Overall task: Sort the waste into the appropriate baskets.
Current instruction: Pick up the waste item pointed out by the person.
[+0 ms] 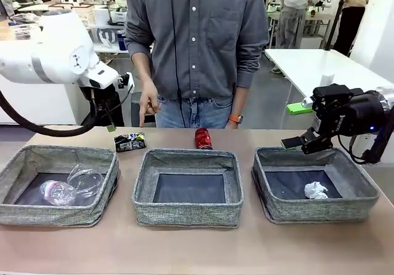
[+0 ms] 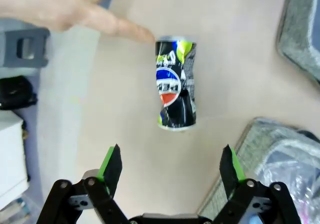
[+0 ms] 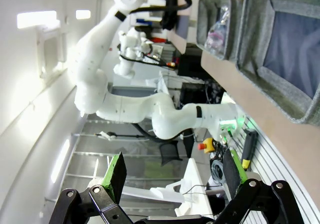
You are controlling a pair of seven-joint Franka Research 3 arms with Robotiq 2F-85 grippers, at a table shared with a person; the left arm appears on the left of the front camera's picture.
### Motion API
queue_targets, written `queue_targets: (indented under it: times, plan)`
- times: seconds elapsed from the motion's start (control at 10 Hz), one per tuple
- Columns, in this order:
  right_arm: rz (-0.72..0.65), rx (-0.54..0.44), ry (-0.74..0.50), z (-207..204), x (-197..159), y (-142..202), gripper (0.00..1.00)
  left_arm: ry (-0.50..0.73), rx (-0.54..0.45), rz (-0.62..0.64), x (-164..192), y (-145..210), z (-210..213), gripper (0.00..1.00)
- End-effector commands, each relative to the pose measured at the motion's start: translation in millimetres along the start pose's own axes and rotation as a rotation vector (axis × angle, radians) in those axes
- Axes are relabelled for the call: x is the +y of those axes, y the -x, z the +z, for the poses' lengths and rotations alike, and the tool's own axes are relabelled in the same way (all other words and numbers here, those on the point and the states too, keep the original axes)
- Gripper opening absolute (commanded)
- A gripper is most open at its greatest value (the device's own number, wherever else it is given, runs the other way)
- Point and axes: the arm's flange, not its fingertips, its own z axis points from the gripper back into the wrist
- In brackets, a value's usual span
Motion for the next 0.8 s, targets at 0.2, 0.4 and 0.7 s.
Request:
queue_targets:
  times: [0.2, 0.4, 0.7]
  plan:
    - [0.019, -0.003, -0.012, 0, 2, 0, 1.0, 0.017, -0.058, -0.072, 23, -5, -36, 0.99]
    - [0.019, -0.003, -0.012, 0, 2, 0, 1.0, 0.048, -0.096, -0.101, 34, -11, -56, 0.99]
    - [0.019, -0.003, -0.012, 0, 2, 0, 1.0, 0.06, -0.056, -0.096, 46, -18, -89, 0.99]
